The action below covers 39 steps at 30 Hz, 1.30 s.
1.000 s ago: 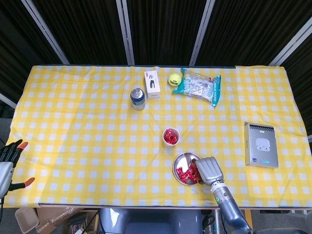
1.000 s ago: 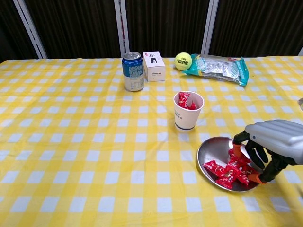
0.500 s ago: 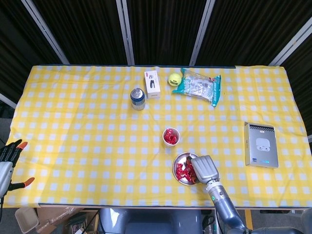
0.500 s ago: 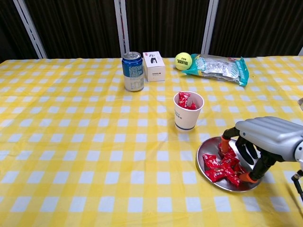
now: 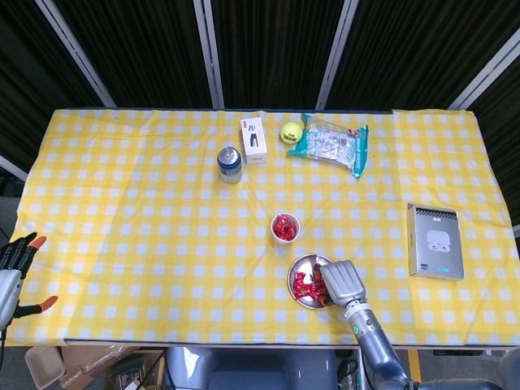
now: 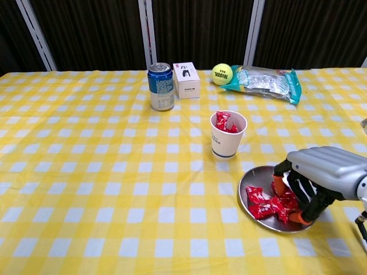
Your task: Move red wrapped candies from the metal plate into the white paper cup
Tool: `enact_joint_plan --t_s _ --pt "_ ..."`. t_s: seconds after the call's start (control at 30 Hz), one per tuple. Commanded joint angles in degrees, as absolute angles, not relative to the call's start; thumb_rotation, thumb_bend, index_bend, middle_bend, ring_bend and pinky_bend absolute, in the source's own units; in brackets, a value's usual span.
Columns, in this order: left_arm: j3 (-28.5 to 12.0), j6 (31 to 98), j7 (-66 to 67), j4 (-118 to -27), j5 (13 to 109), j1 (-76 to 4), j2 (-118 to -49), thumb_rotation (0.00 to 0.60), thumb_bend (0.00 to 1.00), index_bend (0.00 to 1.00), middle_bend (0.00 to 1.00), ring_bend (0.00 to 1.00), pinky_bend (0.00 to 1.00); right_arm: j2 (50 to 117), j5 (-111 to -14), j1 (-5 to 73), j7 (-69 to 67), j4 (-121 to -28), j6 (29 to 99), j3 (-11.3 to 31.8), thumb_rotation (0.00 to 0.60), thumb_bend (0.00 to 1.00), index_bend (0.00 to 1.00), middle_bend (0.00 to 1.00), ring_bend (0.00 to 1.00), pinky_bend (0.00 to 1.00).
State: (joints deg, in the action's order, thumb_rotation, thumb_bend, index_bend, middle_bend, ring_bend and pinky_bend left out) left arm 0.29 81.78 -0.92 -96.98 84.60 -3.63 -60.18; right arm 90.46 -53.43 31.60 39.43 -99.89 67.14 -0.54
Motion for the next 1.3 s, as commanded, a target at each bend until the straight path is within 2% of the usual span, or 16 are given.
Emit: enact_joint_plan --t_s 0.03,0.13,0.7,1.0,1.3 --pt "0.3 81.8 -0.9 -97.0 84.6 -3.6 -60.2 0.600 0.01 0.00 0.00 0.00 0.00 91.0 -55.0 31.3 37.8 -98.9 67.0 -0.3 0.600 0.41 0.63 0.70 0.65 0.91" --pt "0.3 81.8 -0.9 -97.0 84.6 -3.6 -60.2 0.600 0.01 0.00 0.00 0.00 0.00 91.4 -57.0 31.0 35.8 -98.3 67.2 0.2 0.600 0.45 0.65 0.71 0.66 0.92" --pt "0.2 81.7 -1.2 -97.0 84.5 -3.7 -60.1 0.600 0.01 0.00 0.00 0.00 0.00 89.3 -57.6 33.1 37.0 -103.2 68.2 6.3 0.600 0.46 0.65 0.71 0.66 0.92" --pt "0.1 81.5 -1.4 -97.1 84.3 -3.7 -60.0 0.600 0.01 0.00 0.00 0.00 0.00 87.3 -54.4 35.9 38.9 -106.2 68.2 11.4 0.600 0.46 0.65 0.71 0.66 0.92" --pt "0.0 80.9 -1.9 -97.3 83.7 -3.9 -59.9 0.600 0.01 0.00 0.00 0.00 0.00 87.5 -48.9 41.3 41.1 -103.8 65.9 17.3 0.600 0.46 0.65 0.71 0.66 0.92"
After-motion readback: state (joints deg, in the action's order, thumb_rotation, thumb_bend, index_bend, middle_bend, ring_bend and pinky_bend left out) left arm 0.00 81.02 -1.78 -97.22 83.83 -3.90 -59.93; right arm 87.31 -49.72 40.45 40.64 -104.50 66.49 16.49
